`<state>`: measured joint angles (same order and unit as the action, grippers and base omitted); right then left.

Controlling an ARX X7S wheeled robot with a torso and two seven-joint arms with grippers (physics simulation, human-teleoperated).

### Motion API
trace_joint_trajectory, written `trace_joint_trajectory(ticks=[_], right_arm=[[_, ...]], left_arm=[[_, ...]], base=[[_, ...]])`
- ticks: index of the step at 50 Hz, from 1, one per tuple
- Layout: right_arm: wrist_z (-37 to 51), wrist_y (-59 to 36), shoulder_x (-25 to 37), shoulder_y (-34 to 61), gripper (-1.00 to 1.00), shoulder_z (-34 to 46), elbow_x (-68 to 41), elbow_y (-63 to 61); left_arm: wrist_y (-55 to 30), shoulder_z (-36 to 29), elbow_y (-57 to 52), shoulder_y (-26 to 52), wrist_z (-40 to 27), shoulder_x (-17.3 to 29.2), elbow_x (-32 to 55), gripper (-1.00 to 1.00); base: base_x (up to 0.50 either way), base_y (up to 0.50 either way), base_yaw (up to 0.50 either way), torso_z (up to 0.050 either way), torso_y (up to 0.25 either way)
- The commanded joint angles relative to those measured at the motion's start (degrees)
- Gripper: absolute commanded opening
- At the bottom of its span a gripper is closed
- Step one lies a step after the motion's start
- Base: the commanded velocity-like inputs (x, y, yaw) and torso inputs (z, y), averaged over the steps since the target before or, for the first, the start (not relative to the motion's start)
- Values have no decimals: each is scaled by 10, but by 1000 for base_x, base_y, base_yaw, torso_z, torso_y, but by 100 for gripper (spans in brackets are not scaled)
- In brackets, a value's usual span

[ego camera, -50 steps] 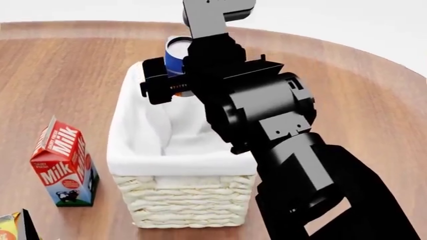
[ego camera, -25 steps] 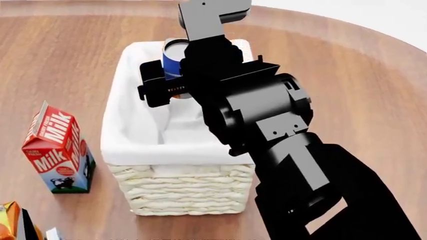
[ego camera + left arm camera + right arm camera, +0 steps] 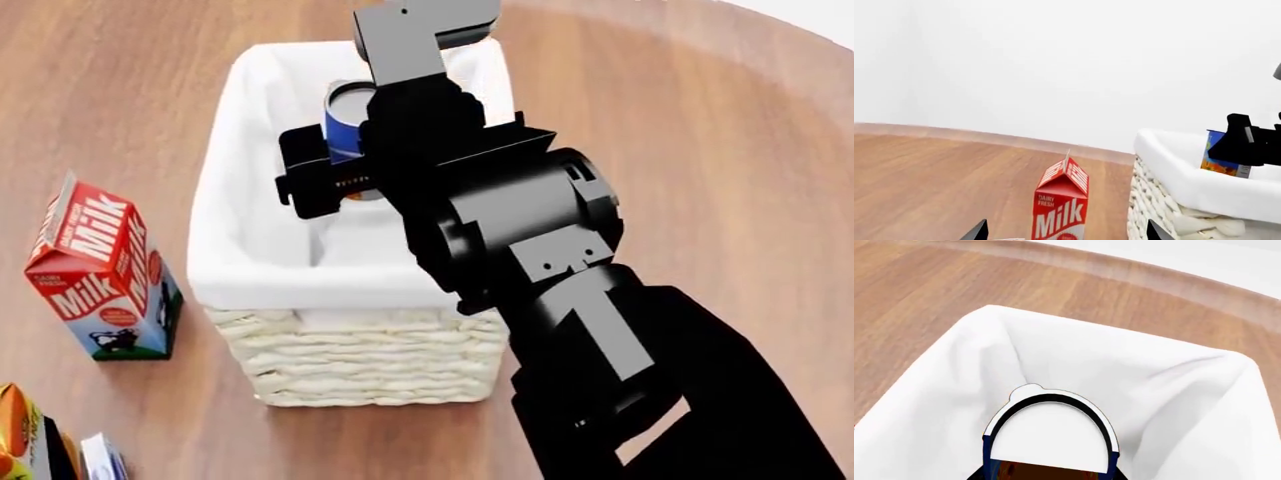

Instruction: Pick up the alphabet soup, and put it in the basket.

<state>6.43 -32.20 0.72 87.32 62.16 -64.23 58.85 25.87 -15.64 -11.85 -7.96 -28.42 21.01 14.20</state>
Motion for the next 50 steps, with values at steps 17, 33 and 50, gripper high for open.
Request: trace_joint_trajectory(ticks=[17, 33, 50], right_arm=[[28, 15, 5, 8, 100, 7, 3, -7], [44, 5, 16, 10, 100, 14, -3, -33], [193, -85, 174, 30, 100, -32, -78, -356]], left_arm=[[22, -3, 8, -1, 10, 2, 19, 100], [21, -5, 5, -2, 8, 5, 20, 100], [21, -5, 5, -2, 6, 7, 21, 100]], base=[[-1, 0, 0, 0, -18], [0, 0, 0, 0, 0], [0, 0, 0, 0, 0]])
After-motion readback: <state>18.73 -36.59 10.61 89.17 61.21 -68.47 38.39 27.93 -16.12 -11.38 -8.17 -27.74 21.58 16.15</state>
